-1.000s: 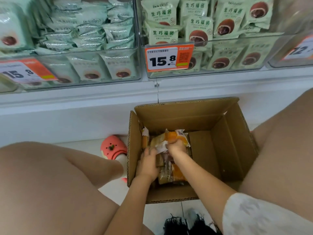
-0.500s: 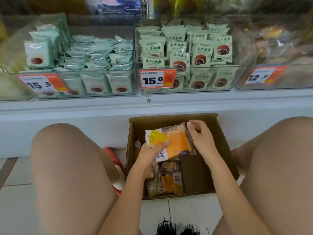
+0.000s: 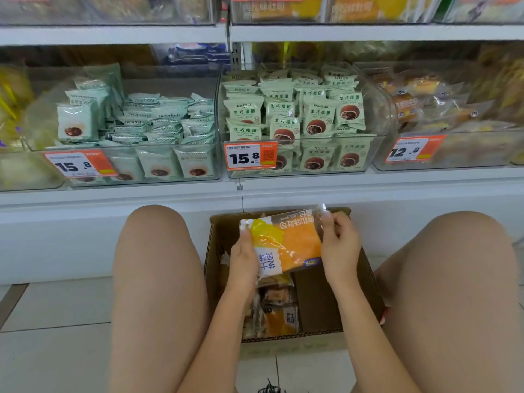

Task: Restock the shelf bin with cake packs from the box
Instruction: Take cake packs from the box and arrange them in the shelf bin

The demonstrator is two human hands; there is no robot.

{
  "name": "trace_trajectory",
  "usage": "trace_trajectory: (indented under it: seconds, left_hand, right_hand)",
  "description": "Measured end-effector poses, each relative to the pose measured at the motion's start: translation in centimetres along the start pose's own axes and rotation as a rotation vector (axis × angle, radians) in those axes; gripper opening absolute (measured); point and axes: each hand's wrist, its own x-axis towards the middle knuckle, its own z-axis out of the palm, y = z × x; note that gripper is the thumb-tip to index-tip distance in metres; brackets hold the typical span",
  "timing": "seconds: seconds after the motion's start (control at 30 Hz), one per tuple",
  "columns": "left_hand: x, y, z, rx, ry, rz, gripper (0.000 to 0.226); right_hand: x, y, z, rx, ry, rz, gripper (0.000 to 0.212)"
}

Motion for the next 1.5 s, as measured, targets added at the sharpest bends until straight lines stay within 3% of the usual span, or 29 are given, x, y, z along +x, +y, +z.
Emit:
trace_trajectory:
  seconds: [0.07, 0.13, 0.2, 0.27, 0.37, 0.43, 0.53, 0.63, 0.7, 0.8, 0.9, 1.03, 1.1, 1.2, 1.27, 1.37, 1.43, 1.5]
  left_hand:
    - [0.8, -0.1, 0.3, -0.24, 0.044, -0.052, 0.051]
    - [0.8, -0.1, 0.6, -0.479, -0.044, -0.065, 0.046]
    - [0.6, -0.7, 0.9, -0.563, -0.153, -0.063, 0.046]
    - [0.2, -1.4, 0.9, -0.597, -0.294, -0.052, 0.047]
    - [0.1, -0.9, 0.0, -0.631, -0.361, -0.072, 0.05]
    - [0.5, -0.2, -0.6, -0.636, -0.354, -0.083, 0.05]
    - [0.7, 0.3, -0.6, -0.456, -0.305, -0.186, 0.052]
    - [-0.3, 0.0, 0.1, -0.414, -0.348, -0.245, 0.071]
    - [-0.3, -0.1, 0.3, -0.551, -0.33, -0.246, 0.093]
    - [0.3, 0.2, 0.6, -0.762, -0.266, -0.181, 0.107]
    - [0.3, 2.5, 1.5, -0.794, -0.281, -0.057, 0.108]
    - [0.2, 8.8, 2.3, -0.572, -0.397, 0.253, 0.072]
    - [0.5, 13.0, 3.6, -0.537, -0.399, 0.383, 0.057]
    - [0.9, 19.9, 7.3, -0.534, -0.464, 0.489, 0.045]
    - [1.5, 24.5, 9.3, -0.401, -0.433, 0.594, 0.038]
    - [3.3, 30.8, 10.5, -0.152, -0.096, 0.881, 0.018]
    - [5.2, 34.0, 11.0, 0.287, 0.202, 1.266, 0.029]
    - [8.1, 36.3, 12.0, 0.783, 0.37, 1.549, 0.044]
  right_hand:
    - [0.3, -0.3, -0.8, 0.283, -0.107, 0.278, 0.028]
    - [0.1, -0.9, -1.2, 0.514, -0.383, 0.586, 0.042]
    - [-0.8, -1.4, -0.4, 0.554, -0.587, 0.683, 0.048]
    - [-1.6, -1.6, 0.6, 0.559, -0.548, 0.672, 0.042]
    - [-1.3, -1.6, 0.4, 0.547, -0.417, 0.6, 0.033]
    - [-0.1, -1.8, -0.8, 0.437, -0.487, 0.441, 0.026]
    - [1.1, -2.6, -2.8, 0.232, -0.75, 0.158, 0.038]
    - [1.2, -2.8, -3.1, 0.25, -0.87, 0.178, 0.046]
    - [0.9, -2.6, -2.6, 0.316, -0.751, 0.243, 0.047]
    - [0.2, -2.7, -1.4, 0.478, -0.574, 0.409, 0.035]
    - [-0.1, -3.7, -0.6, 0.528, -0.511, 0.439, 0.022]
    - [3.2, -7.7, -1.8, 0.614, -0.444, 0.342, 0.029]
    - [5.8, -10.7, -2.6, 0.672, -0.444, 0.263, 0.035]
    - [10.6, -15.8, -3.8, 0.663, -0.343, 0.094, 0.019]
    - [14.7, -19.4, -5.4, 0.641, -0.282, -0.024, 0.019]
    - [21.2, -25.2, -8.9, 0.604, -0.152, -0.195, 0.015]
    - [25.7, -28.5, -10.2, 0.532, -0.052, -0.308, 0.018]
    - [30.3, -31.3, -10.1, 0.411, 0.048, -0.378, 0.037]
